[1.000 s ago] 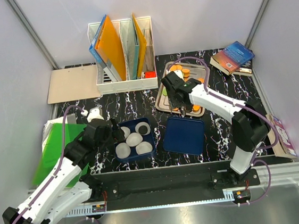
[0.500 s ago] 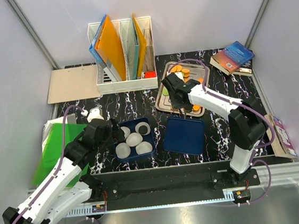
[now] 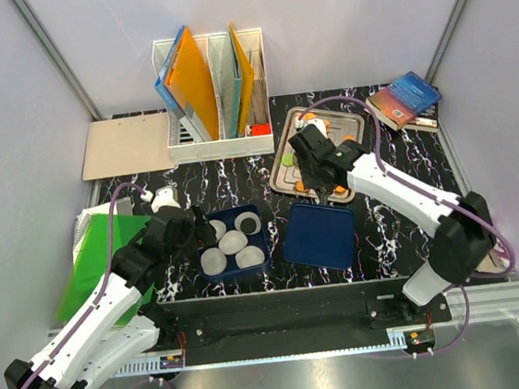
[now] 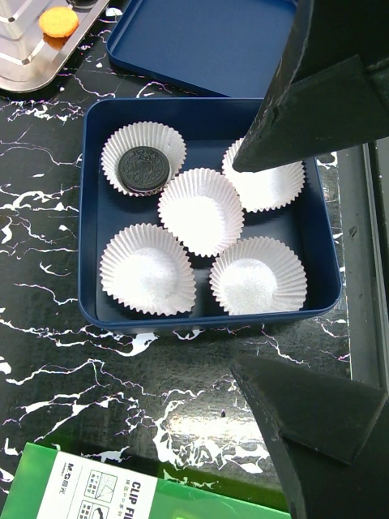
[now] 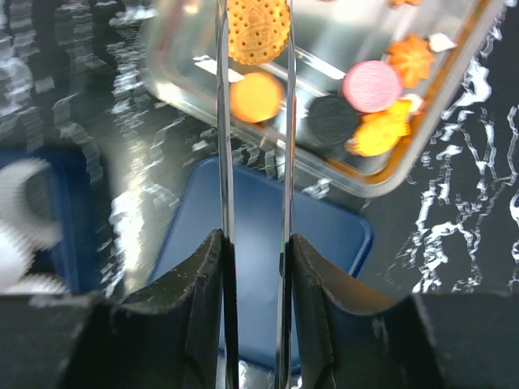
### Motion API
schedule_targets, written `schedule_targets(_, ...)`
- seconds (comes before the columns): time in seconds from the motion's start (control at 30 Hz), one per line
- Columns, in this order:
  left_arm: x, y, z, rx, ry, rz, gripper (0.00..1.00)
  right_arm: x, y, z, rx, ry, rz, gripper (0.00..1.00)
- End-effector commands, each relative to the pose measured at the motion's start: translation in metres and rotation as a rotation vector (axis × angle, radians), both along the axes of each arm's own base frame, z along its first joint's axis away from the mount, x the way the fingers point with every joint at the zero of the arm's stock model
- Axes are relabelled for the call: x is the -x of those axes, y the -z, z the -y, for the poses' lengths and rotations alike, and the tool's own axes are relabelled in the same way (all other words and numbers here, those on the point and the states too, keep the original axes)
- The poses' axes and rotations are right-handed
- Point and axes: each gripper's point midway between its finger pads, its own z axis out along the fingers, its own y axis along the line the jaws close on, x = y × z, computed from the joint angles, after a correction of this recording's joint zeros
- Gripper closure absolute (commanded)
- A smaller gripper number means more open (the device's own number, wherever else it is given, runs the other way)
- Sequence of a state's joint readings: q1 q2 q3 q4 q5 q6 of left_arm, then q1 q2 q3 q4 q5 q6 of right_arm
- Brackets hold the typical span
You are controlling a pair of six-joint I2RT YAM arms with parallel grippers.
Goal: Pack the cookies
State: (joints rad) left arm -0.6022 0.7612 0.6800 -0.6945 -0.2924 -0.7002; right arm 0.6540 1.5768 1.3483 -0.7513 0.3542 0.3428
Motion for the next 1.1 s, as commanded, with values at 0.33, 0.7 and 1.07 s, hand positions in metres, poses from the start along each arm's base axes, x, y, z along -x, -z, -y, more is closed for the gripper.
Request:
schedule_targets(0.33,-0.011,-0.030,-0.009,-0.011,-0.062,0.074,0.01,0.106,-0.056,-0.108,-0.140,-0.279,0.068,0.69)
schedule_targets(0.7,-0.008,-0.029,-0.023,-0.041,-0.115,0.077,0.01,0.149,-0.041,-0.164,-0.158,-0.417,0.027,0.69)
schedule_targets(1.07,-0.004,-0.021,-0.022,-0.038,-0.108,0.060,0.01,0.167,-0.033,-0.185,-0.159,-0.472,0.000,0.69)
